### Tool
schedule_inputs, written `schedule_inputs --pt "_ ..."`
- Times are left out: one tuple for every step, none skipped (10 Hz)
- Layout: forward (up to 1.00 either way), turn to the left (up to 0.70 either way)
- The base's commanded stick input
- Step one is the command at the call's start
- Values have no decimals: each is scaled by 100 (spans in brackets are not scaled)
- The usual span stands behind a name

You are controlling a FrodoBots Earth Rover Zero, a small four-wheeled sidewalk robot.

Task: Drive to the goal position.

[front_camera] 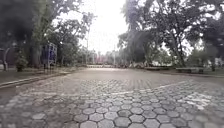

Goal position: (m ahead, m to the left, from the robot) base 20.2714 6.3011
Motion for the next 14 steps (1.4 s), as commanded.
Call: schedule_inputs --pt "69 0" --pt "69 0" --pt "69 0" --pt "69 0" --pt "69 0" --pt "69 0" --pt "69 0" --pt "69 0" --pt "69 0" --pt "69 0" --pt "69 0" --pt "69 0" --pt "69 0" --pt "69 0"
